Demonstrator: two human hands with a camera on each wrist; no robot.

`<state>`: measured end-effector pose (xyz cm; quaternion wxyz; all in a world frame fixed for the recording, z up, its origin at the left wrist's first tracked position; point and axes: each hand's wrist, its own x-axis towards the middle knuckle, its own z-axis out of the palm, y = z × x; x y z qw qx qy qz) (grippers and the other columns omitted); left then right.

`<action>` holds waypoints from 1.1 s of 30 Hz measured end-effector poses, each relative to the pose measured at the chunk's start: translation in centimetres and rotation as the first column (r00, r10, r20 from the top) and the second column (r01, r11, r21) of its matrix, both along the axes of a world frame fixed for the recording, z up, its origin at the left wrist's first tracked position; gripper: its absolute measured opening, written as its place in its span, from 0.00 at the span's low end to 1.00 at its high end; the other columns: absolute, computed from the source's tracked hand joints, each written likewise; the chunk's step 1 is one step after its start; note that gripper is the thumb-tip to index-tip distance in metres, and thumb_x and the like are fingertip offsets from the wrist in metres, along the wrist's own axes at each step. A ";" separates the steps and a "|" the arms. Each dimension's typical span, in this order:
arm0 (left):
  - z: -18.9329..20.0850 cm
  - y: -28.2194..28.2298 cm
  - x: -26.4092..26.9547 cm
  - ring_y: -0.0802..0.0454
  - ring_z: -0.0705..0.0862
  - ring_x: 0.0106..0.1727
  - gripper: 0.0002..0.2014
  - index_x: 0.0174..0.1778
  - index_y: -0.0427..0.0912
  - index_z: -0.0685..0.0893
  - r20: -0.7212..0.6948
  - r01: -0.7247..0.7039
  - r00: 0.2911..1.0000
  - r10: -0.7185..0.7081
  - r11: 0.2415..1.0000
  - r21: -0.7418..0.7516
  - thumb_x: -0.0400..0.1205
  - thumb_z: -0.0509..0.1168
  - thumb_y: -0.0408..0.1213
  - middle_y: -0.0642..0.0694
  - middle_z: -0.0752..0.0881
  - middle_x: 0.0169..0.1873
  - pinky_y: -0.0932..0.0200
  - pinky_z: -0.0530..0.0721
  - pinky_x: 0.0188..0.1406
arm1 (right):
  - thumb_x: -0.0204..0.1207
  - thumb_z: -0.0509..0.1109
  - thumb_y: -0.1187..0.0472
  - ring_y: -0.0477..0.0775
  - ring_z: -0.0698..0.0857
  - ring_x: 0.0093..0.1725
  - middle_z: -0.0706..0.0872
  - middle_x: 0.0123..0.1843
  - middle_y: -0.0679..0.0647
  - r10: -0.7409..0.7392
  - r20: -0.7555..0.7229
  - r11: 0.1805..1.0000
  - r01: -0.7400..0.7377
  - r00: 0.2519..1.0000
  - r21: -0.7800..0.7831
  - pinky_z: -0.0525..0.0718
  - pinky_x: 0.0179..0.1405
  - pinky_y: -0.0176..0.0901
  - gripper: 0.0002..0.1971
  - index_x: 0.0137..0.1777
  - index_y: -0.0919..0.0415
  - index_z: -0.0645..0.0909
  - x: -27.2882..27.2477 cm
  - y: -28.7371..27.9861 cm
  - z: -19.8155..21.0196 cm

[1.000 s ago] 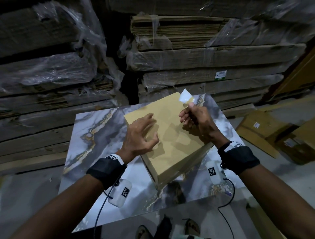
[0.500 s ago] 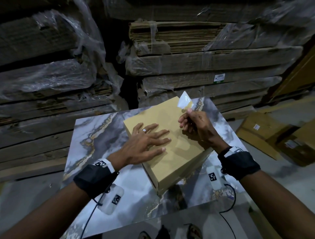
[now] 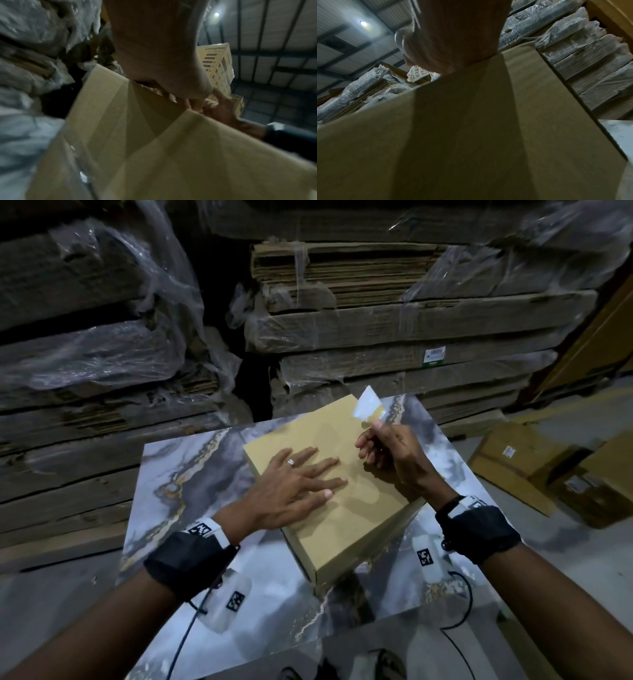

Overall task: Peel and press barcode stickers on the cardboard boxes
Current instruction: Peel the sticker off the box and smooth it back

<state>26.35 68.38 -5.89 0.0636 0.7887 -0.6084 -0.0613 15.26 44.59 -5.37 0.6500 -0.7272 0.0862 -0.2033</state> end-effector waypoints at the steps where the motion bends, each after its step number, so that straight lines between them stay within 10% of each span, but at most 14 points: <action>1: 0.1 0.3 0.9 0.48 0.49 0.90 0.27 0.84 0.75 0.57 0.058 -0.037 0.998 0.036 0.999 0.015 0.87 0.37 0.68 0.65 0.53 0.88 0.35 0.50 0.82 | 0.85 0.63 0.40 0.57 0.83 0.31 0.88 0.36 0.66 0.001 -0.002 1.000 -0.001 1.000 0.001 0.76 0.26 0.38 0.31 0.45 0.73 0.88 0.1 0.0 0.0; 6: 0.1 0.2 2.1 0.38 0.58 0.88 0.38 0.87 0.64 0.56 0.175 -0.407 0.901 0.396 0.913 0.026 0.82 0.37 0.73 0.55 0.58 0.88 0.27 0.51 0.82 | 0.86 0.62 0.41 0.58 0.83 0.31 0.89 0.37 0.66 -0.013 0.000 0.999 0.013 1.000 -0.038 0.76 0.25 0.38 0.31 0.45 0.72 0.88 0.2 0.0 0.1; 12: -0.6 -1.2 -4.2 0.41 0.43 0.90 0.31 0.87 0.70 0.52 0.061 0.001 0.998 -0.003 0.999 0.033 0.86 0.37 0.70 0.57 0.46 0.89 0.33 0.43 0.85 | 0.87 0.63 0.40 0.57 0.83 0.32 0.89 0.37 0.65 -0.011 -0.011 1.000 0.011 1.000 0.004 0.75 0.27 0.38 0.30 0.45 0.71 0.88 0.2 0.2 -0.1; 17: -0.6 0.3 -4.2 0.46 0.51 0.90 0.32 0.87 0.69 0.54 0.091 -0.111 0.989 0.114 0.993 -0.039 0.85 0.38 0.70 0.57 0.52 0.89 0.36 0.49 0.85 | 0.80 0.63 0.27 0.60 0.82 0.34 0.88 0.38 0.65 -0.049 -0.080 0.998 0.053 0.996 0.039 0.74 0.29 0.44 0.40 0.45 0.71 0.87 0.5 0.3 0.0; 22: -1.5 1.9 -4.4 0.40 0.50 0.89 0.41 0.87 0.57 0.58 0.021 -0.618 0.781 0.624 0.777 -0.123 0.80 0.40 0.74 0.45 0.53 0.89 0.32 0.50 0.84 | 0.80 0.54 0.22 0.48 0.87 0.42 0.89 0.44 0.48 -0.294 -0.060 0.926 0.269 0.954 -0.266 0.84 0.39 0.48 0.36 0.49 0.53 0.88 0.0 0.7 0.2; 27: -1.6 1.5 -6.0 0.33 0.40 0.88 0.42 0.89 0.56 0.49 -0.237 -0.754 0.652 0.720 0.648 -0.106 0.83 0.53 0.70 0.36 0.36 0.88 0.34 0.50 0.85 | 0.85 0.46 0.28 0.63 0.70 0.77 0.75 0.77 0.60 -0.370 -0.213 0.630 0.076 0.904 -0.773 0.70 0.77 0.69 0.30 0.69 0.43 0.80 0.0 0.9 -0.2; 33: -1.4 0.1 -7.1 0.27 0.63 0.83 0.47 0.89 0.51 0.39 -0.414 -0.851 0.489 0.768 0.524 -0.034 0.83 0.57 0.66 0.35 0.39 0.88 0.36 0.70 0.75 | 0.82 0.46 0.24 0.74 0.62 0.83 0.64 0.83 0.67 -0.370 -0.417 0.639 -0.099 0.830 -0.763 0.61 0.80 0.74 0.34 0.81 0.40 0.68 0.6 1.6 0.0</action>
